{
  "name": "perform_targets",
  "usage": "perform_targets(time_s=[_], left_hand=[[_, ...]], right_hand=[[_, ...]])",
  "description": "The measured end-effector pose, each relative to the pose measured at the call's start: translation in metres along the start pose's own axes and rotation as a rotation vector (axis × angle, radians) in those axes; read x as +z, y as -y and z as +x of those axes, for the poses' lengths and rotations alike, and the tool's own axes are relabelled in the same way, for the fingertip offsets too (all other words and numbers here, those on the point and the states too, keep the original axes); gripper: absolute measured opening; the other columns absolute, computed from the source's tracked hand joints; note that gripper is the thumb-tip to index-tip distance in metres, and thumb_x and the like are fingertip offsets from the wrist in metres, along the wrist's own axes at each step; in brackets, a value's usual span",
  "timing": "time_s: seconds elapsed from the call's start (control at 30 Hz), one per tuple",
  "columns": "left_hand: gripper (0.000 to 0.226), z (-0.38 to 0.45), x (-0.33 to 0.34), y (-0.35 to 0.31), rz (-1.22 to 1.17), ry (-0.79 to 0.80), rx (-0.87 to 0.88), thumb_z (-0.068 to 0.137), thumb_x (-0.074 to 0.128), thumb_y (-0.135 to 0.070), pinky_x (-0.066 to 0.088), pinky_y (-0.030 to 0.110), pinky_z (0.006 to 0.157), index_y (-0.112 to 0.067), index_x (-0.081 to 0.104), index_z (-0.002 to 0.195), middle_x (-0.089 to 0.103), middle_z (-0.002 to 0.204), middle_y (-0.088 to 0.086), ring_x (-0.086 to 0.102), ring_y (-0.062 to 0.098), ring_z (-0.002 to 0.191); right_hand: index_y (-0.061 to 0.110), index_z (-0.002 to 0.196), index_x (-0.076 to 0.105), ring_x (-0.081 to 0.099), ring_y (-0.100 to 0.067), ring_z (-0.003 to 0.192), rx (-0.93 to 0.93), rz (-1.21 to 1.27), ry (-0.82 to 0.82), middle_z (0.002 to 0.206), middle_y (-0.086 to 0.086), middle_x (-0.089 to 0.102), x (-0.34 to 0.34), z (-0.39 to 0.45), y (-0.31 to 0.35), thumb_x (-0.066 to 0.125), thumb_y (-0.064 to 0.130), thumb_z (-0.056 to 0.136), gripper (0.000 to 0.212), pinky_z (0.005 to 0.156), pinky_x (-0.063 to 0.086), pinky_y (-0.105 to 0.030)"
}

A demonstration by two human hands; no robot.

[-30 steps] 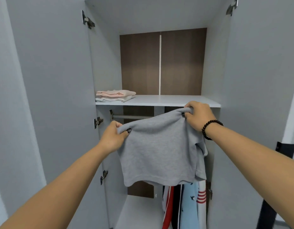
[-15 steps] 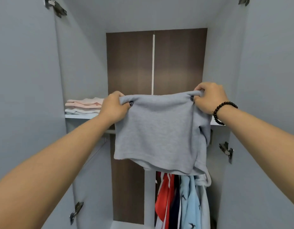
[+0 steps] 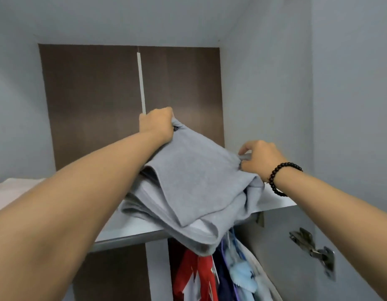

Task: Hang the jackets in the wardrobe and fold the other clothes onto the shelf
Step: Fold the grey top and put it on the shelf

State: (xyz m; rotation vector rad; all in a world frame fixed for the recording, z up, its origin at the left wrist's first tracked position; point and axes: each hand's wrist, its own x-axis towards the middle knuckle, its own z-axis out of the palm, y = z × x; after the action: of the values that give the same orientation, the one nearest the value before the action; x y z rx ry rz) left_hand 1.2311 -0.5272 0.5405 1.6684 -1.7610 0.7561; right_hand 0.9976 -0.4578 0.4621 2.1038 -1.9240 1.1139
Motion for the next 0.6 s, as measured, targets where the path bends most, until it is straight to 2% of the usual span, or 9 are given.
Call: perform_targets(time_s=[0.1,0.2,0.27,0.33,0.4,0.47,0.53,0.6], left_hand=[[0.016,0.020,0.038,-0.029,0.026,0.046,0.186,0.091,0.051,-0.013,0.031,0.033,0.074,-0.017,0.055,0.106,0.064,0.109,0.012,0.058,0.033,0.100],[0.015,0.020,0.073,-0.057,0.086,0.070,0.399,0.092,0.050,-0.016,0.031,0.033,0.069,-0.016,0.054,0.107,0.065,0.107,0.013,0.061,0.034,0.097],[0.015,0.020,0.090,-0.074,0.058,0.061,0.497,0.092,0.050,-0.020,0.031,0.033,0.065,-0.015,0.054,0.106,0.066,0.104,0.012,0.061,0.033,0.093],[0.018,0.021,0.097,-0.087,0.021,0.062,0.556,0.091,0.051,-0.024,0.031,0.033,0.064,-0.015,0.054,0.106,0.066,0.104,0.012,0.061,0.033,0.092],[0.020,0.021,0.098,-0.095,-0.068,0.089,0.534,0.089,0.054,-0.025,0.034,0.034,0.065,-0.015,0.054,0.106,0.065,0.105,0.012,0.060,0.034,0.093],[0.028,0.019,0.095,-0.095,-0.194,0.170,0.462,0.090,0.057,-0.029,0.039,0.035,0.069,-0.017,0.052,0.115,0.063,0.111,0.010,0.059,0.033,0.098],[0.037,0.014,0.086,-0.087,-0.294,0.265,0.380,0.092,0.057,-0.039,0.046,0.037,0.078,-0.020,0.050,0.123,0.062,0.118,0.007,0.058,0.031,0.106],[0.040,0.003,0.072,-0.073,-0.307,0.312,0.322,0.094,0.052,-0.047,0.050,0.041,0.088,-0.021,0.053,0.124,0.062,0.122,0.006,0.057,0.030,0.109]], right_hand=[[0.019,0.095,0.068,0.062,-0.026,0.084,0.125,-0.058,0.073,0.092,-0.008,0.067,0.005,0.008,-0.018,0.063,0.019,0.079,0.016,0.073,0.053,-0.032],[0.013,0.094,0.071,0.062,-0.026,0.077,0.206,-0.174,0.147,0.084,-0.008,0.067,0.004,0.004,-0.034,0.059,0.021,0.082,0.018,0.074,0.057,-0.035],[0.012,0.090,0.068,0.058,-0.023,0.068,0.242,-0.311,0.133,0.077,-0.004,0.063,-0.001,0.001,-0.043,0.054,0.019,0.083,0.017,0.067,0.053,-0.032],[0.014,0.077,0.058,0.048,-0.019,0.057,0.254,-0.489,0.107,0.070,-0.002,0.053,-0.008,-0.002,-0.045,0.049,0.012,0.083,0.011,0.062,0.044,-0.031],[0.014,0.069,0.048,0.041,-0.017,0.053,0.237,-0.633,0.095,0.067,-0.001,0.047,-0.014,-0.006,-0.044,0.046,0.007,0.083,0.016,0.056,0.038,-0.028],[0.015,0.087,0.057,0.047,-0.019,0.061,0.168,-0.730,0.081,0.078,-0.002,0.052,-0.018,-0.009,-0.043,0.046,0.011,0.088,0.012,0.052,0.033,-0.026],[0.017,0.109,0.059,0.054,-0.023,0.079,0.065,-0.742,0.067,0.101,-0.003,0.057,-0.018,-0.011,-0.043,0.048,0.018,0.092,0.021,0.060,0.038,-0.030],[0.019,0.118,0.059,0.057,-0.025,0.096,-0.063,-0.599,0.048,0.117,-0.003,0.056,-0.018,-0.013,-0.040,0.049,0.027,0.095,0.026,0.073,0.045,-0.033]])
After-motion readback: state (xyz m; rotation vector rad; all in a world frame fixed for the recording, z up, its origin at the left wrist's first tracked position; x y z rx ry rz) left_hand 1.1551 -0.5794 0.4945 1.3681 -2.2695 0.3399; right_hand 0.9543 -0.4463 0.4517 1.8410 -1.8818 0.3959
